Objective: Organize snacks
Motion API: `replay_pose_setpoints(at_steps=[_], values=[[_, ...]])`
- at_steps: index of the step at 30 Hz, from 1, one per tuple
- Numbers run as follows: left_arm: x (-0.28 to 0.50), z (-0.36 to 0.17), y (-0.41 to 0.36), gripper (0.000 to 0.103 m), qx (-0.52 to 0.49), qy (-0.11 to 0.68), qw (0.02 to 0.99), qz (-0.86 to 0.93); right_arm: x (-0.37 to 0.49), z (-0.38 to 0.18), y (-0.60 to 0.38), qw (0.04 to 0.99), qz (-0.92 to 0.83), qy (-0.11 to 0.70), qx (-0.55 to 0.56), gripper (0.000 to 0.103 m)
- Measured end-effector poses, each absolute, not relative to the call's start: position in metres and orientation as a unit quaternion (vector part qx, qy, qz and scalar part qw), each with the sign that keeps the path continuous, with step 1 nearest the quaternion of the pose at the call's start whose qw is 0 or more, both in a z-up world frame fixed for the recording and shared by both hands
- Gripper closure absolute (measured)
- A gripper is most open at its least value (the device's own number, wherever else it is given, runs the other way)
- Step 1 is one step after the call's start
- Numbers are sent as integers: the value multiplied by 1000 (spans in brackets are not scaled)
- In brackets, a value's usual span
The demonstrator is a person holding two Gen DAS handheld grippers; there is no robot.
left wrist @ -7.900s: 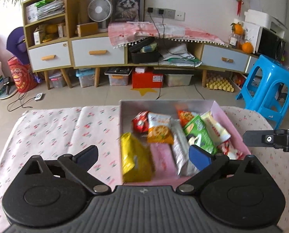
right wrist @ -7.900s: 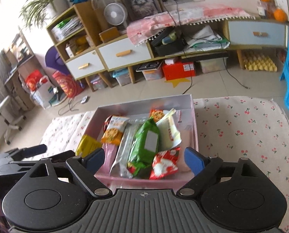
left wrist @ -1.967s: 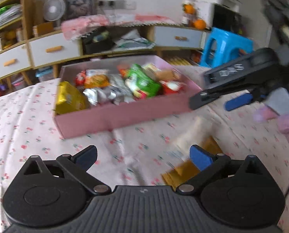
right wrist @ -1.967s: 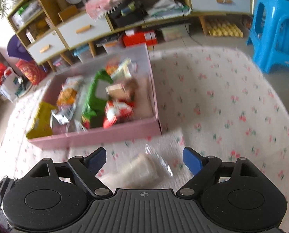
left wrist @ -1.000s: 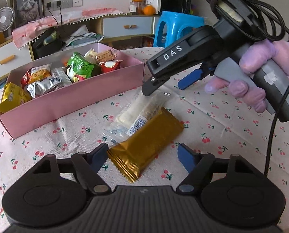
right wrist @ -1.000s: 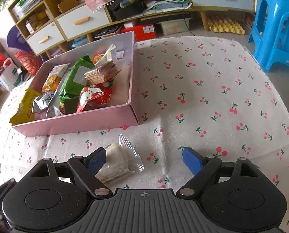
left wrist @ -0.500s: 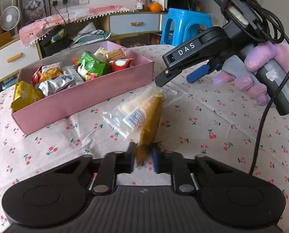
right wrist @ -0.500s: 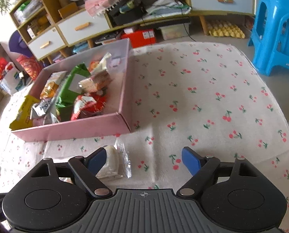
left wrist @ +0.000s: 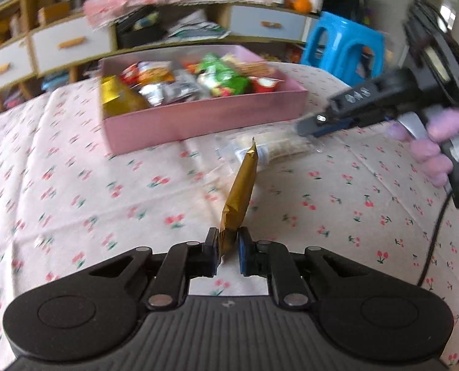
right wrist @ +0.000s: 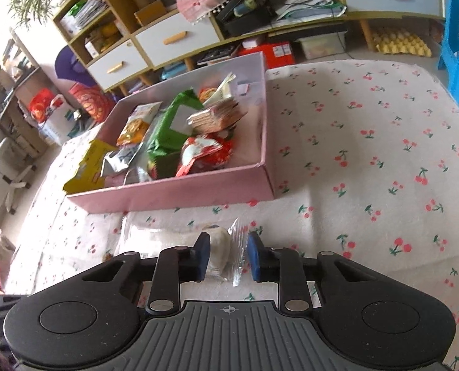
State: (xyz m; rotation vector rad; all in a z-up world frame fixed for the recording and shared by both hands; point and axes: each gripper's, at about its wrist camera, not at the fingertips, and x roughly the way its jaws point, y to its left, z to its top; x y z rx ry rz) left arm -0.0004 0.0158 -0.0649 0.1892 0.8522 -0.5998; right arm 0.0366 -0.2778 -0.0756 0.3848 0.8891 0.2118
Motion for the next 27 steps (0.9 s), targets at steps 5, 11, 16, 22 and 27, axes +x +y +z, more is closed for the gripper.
replay_pose_setpoints(at_steps=[5, 11, 16, 22, 27], values=[[1, -65, 39, 91, 42, 424, 865, -266, 29, -77, -267, 875, 124, 436, 168, 79], [2, -69, 57, 89, -9, 423, 871, -251, 20, -78, -247, 871, 154, 444, 146, 79], [-5, -67, 55, 85, 26, 406, 883, -234, 12, -77, -232, 863, 188, 451, 130, 79], [-9, -68, 57, 59, 61, 394, 885, -239, -2, -74, -219, 870, 206, 441, 73, 69], [-12, -73, 53, 34, 99, 384, 888, -232, -16, -71, -207, 892, 200, 406, -10, 29]])
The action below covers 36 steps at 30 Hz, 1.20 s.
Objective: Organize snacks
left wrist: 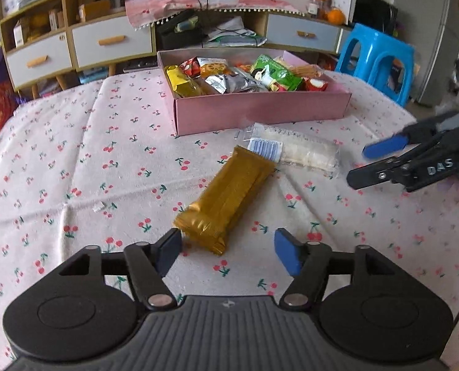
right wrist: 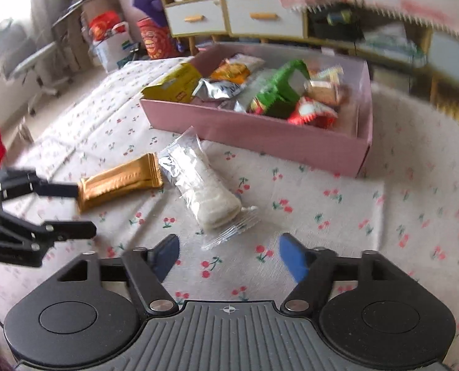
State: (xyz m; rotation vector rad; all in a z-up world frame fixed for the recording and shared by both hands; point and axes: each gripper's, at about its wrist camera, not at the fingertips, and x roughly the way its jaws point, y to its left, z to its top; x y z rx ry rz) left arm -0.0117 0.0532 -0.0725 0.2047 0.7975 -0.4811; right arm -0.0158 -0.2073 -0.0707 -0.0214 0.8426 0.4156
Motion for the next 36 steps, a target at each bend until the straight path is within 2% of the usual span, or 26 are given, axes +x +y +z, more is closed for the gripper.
replay_pose_setpoints(at_steps=[5, 9, 10, 12, 13, 15, 16, 17, 19, 20, 21, 26, 29, 33, 36], values=[[-8, -76, 47, 20, 143, 359, 895, -222, -21, -74, -187, 901, 202, 374, -88, 29], [-1, -76, 42, 20, 161, 347, 896, -227, -20, -80, -173, 901, 206, 359, -129, 29], [0, -76, 41, 22, 161, 347, 895, -229, -19, -80, -172, 902, 209, 354, -129, 30], [4, -74, 41, 38, 151, 350, 894, -234, -14, -80, -170, 904, 210, 351, -125, 33], [5, -73, 40, 41, 146, 353, 893, -238, -11, -80, -171, 905, 210, 351, -119, 33], [5, -73, 38, 50, 145, 352, 893, -241, -7, -81, -176, 906, 209, 354, -97, 42], [5, -74, 37, 53, 145, 351, 892, -243, -6, -81, -177, 907, 209, 356, -87, 49], [4, -74, 36, 58, 142, 352, 893, -244, -4, -81, -179, 907, 209, 358, -79, 52], [4, -73, 36, 65, 129, 357, 895, -234, -4, -80, -183, 907, 205, 364, -62, 54], [4, -73, 35, 73, 122, 358, 900, -219, -4, -79, -186, 906, 199, 370, -51, 56], [3, -73, 35, 75, 114, 358, 905, -199, -4, -78, -188, 904, 192, 379, -39, 56], [-4, -72, 35, 75, 85, 369, 913, -149, -10, -73, -193, 893, 162, 419, 8, 56], [-5, -71, 35, 71, 83, 376, 910, -152, -16, -71, -191, 887, 168, 429, 11, 52], [-2, -72, 38, 66, 72, 376, 910, -160, -24, -73, -180, 895, 179, 409, -25, 43], [2, -73, 39, 64, 60, 376, 910, -164, -22, -76, -172, 900, 184, 393, -44, 43]])
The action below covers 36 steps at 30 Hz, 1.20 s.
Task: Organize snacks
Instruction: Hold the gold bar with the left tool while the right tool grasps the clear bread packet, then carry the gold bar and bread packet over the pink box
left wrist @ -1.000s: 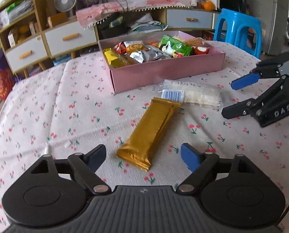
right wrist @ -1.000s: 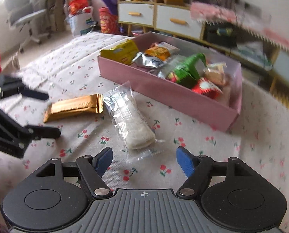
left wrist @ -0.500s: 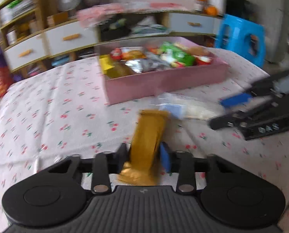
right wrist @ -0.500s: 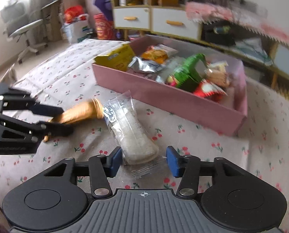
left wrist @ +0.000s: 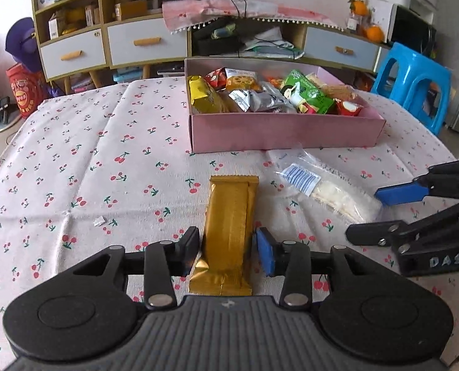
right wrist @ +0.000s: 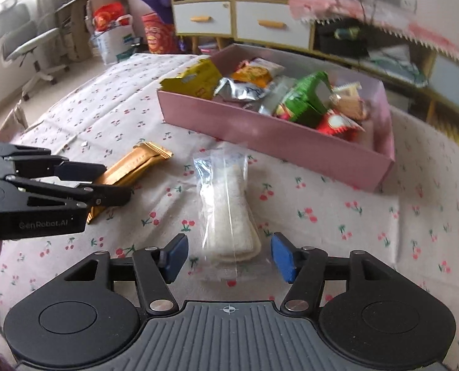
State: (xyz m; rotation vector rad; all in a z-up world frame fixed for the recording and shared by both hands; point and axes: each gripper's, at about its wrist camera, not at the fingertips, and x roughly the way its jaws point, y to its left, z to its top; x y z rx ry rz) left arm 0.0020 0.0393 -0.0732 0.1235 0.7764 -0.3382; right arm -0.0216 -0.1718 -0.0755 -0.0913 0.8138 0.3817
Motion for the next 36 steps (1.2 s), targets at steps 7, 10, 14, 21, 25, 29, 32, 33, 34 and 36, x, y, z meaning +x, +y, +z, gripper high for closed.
replay_pose_setpoints(at_steps=[7, 10, 14, 21, 25, 29, 32, 33, 34, 36], values=[[9, -76, 35, 64, 63, 368, 913, -163, -10, -79, -166, 906, 180, 381, -38, 43], [10, -76, 33, 64, 68, 366, 914, -162, -6, -79, -166, 907, 176, 380, -33, 44], [11, -76, 30, 67, 72, 366, 914, -161, -5, -79, -167, 908, 175, 379, -31, 50], [10, -75, 23, 77, 87, 367, 911, -167, -4, -76, -172, 906, 179, 383, -15, 72], [11, -73, 24, 77, 72, 375, 908, -169, -3, -73, -176, 902, 180, 393, 1, 74], [12, -71, 25, 77, 64, 379, 907, -170, -4, -69, -178, 898, 189, 396, 21, 74], [11, -68, 24, 77, 60, 378, 908, -172, -6, -64, -180, 900, 192, 391, 25, 74], [10, -67, 25, 77, 60, 377, 908, -172, -7, -63, -180, 900, 192, 390, 27, 74], [10, -66, 25, 77, 60, 376, 909, -173, -8, -61, -181, 901, 191, 389, 30, 74], [9, -64, 27, 77, 59, 374, 910, -172, -9, -58, -185, 901, 190, 388, 38, 74]])
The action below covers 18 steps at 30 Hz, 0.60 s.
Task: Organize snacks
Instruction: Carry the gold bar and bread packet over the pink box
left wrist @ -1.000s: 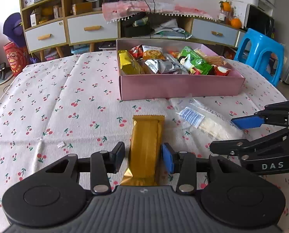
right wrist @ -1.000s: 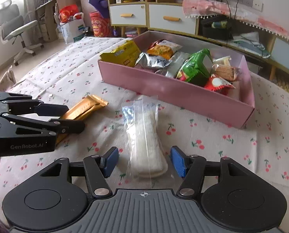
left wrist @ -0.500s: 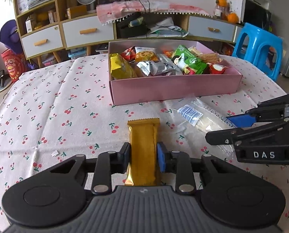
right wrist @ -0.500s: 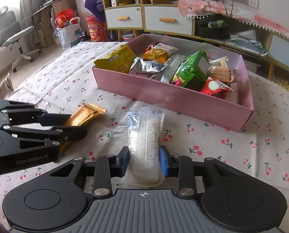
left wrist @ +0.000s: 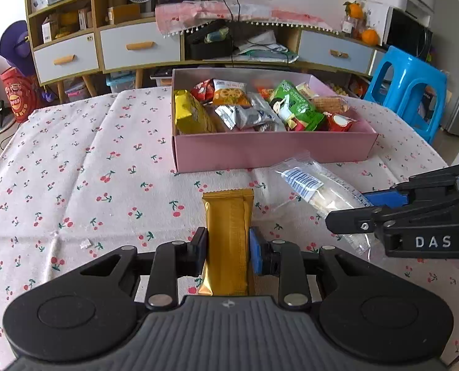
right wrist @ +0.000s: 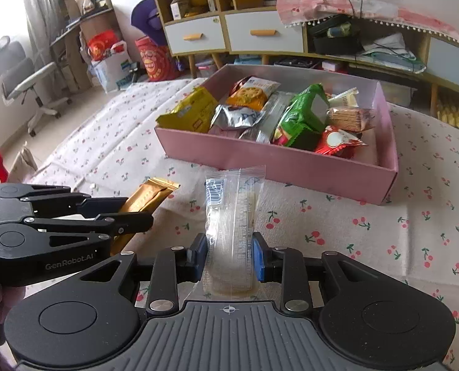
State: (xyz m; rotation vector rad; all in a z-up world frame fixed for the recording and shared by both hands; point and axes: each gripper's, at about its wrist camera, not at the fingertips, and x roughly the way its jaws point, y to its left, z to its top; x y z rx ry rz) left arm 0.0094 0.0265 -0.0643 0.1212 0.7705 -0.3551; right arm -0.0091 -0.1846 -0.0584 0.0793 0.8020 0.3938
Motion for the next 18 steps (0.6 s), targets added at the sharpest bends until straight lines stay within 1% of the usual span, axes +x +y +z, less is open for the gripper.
replay_pose_setpoints(at_steps=[4, 10, 18], values=[[8, -61, 29, 77, 46, 368, 912, -175, -10, -51, -193, 902, 187, 384, 58, 74], [15, -46, 25, 77, 34, 348, 920, -178, -3, -30, -209, 914, 178, 356, 84, 74], [58, -27, -2, 77, 31, 330, 926, -182, 35, -15, -237, 924, 143, 331, 130, 74]])
